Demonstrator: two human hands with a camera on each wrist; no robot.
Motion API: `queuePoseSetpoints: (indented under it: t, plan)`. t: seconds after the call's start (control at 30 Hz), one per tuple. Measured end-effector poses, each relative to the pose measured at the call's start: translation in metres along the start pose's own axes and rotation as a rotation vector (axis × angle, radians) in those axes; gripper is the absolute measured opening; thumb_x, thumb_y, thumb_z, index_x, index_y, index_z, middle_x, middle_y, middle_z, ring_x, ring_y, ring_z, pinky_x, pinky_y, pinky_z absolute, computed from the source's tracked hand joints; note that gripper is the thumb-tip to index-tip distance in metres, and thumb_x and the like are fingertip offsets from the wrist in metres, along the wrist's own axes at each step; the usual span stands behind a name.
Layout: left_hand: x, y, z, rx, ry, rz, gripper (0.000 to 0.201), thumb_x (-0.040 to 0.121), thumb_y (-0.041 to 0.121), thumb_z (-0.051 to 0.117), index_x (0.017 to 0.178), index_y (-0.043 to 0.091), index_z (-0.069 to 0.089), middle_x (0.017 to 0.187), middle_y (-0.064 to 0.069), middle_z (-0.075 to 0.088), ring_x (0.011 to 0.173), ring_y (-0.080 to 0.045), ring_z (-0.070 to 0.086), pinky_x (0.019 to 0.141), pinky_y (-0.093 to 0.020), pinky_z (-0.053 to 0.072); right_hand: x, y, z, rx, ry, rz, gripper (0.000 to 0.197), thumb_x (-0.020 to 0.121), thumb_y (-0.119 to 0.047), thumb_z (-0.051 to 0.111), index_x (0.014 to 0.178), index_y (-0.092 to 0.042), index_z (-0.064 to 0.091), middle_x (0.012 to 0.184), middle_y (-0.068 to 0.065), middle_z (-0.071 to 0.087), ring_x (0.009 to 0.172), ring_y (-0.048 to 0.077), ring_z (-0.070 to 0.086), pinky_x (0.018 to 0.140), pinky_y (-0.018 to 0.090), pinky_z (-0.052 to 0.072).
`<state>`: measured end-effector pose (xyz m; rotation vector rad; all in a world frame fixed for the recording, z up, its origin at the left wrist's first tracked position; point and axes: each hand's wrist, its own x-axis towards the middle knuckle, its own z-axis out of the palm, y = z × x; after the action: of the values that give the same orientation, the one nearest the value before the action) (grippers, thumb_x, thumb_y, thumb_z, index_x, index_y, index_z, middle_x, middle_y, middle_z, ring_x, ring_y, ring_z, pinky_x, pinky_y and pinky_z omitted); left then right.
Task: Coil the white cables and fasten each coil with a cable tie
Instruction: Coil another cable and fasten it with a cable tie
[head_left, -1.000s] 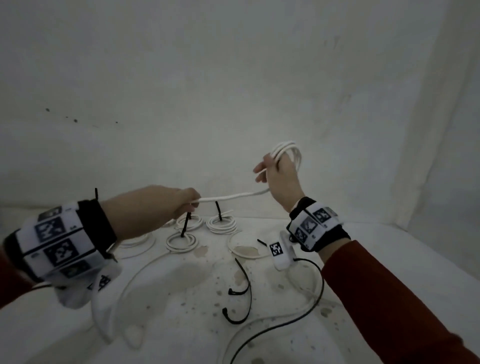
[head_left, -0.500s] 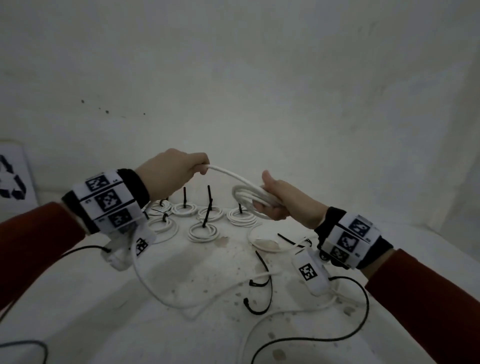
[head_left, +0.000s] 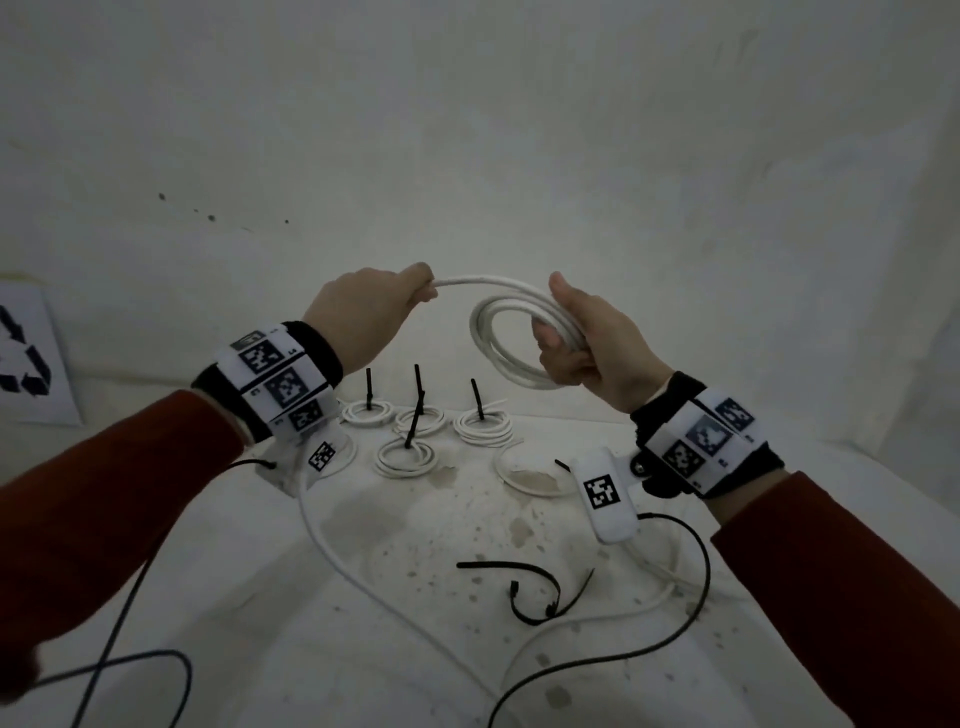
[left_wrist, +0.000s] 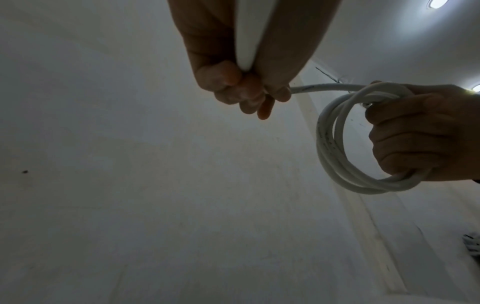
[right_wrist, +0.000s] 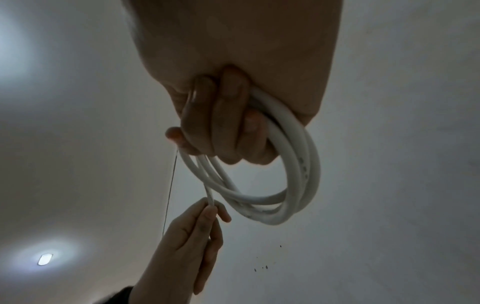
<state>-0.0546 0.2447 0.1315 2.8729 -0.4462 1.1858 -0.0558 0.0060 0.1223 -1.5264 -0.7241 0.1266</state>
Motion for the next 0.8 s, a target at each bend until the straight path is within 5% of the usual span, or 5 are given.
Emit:
queuePoseSetpoints:
  t: [0.17, 0.33, 0.43, 0.6, 0.8]
  plan:
    - [-0.002, 0.009, 0.009, -0.195, 0.01, 0.008, 0.028, 0.1, 0.027, 0.034, 0.105, 0.006, 0.052, 0.073, -0.012, 0.06, 0.052, -0.027, 0.045, 0.055, -0.039, 0.043, 0.002, -0.004, -0.006, 0.302, -0.097, 0.037, 0.063, 0.098, -0.05, 0.02, 0.051, -0.018, 0.046, 0.032, -0.007, 0.021, 0.032, 0.012, 0.008, 0.038, 0.025, 0.009]
    - [-0.011, 0.027, 0.009, -0.583, -0.036, -0.054, 0.022, 0.101, 0.025, 0.034, 0.092, 0.012, 0.049, 0.061, -0.006, 0.049, 0.037, -0.012, 0.039, 0.039, -0.025, 0.038, 0.002, -0.006, -0.013, 0.527, -0.137, -0.019, 0.05, 0.091, -0.046, 0.031, 0.054, -0.017, 0.047, 0.037, -0.004, 0.012, 0.031, 0.013, 0.008, 0.038, 0.025, 0.012]
    - [-0.018, 0.034, 0.009, -0.758, -0.134, -0.117, 0.017, 0.101, 0.018, 0.034, 0.093, 0.009, 0.046, 0.061, -0.006, 0.048, 0.033, -0.007, 0.038, 0.035, -0.018, 0.035, 0.002, -0.006, -0.018, 0.67, -0.042, -0.08, 0.047, 0.09, -0.043, 0.033, 0.055, -0.016, 0.049, 0.032, -0.006, 0.021, 0.032, 0.012, 0.008, 0.037, 0.023, 0.015]
    - [-0.038, 0.036, 0.02, -0.853, -0.337, -0.187, 0.017, 0.101, 0.017, 0.034, 0.086, 0.017, 0.042, 0.063, -0.005, 0.046, 0.039, -0.018, 0.042, 0.036, -0.026, 0.038, 0.006, -0.018, -0.043, 0.983, 0.199, -0.301, 0.053, 0.097, -0.036, 0.028, 0.055, -0.012, 0.052, 0.034, -0.005, 0.026, 0.027, 0.009, 0.021, 0.036, 0.022, 0.021]
    - [-0.046, 0.028, 0.029, -0.825, -0.237, -0.224, 0.013, 0.1, 0.015, 0.037, 0.092, 0.012, 0.046, 0.063, -0.01, 0.051, 0.041, -0.015, 0.049, 0.04, -0.023, 0.043, 0.005, -0.03, -0.062, 1.074, 0.325, -0.45, 0.052, 0.103, -0.036, 0.02, 0.067, -0.011, 0.049, 0.039, -0.003, 0.028, 0.03, 0.011, 0.023, 0.038, 0.022, 0.024]
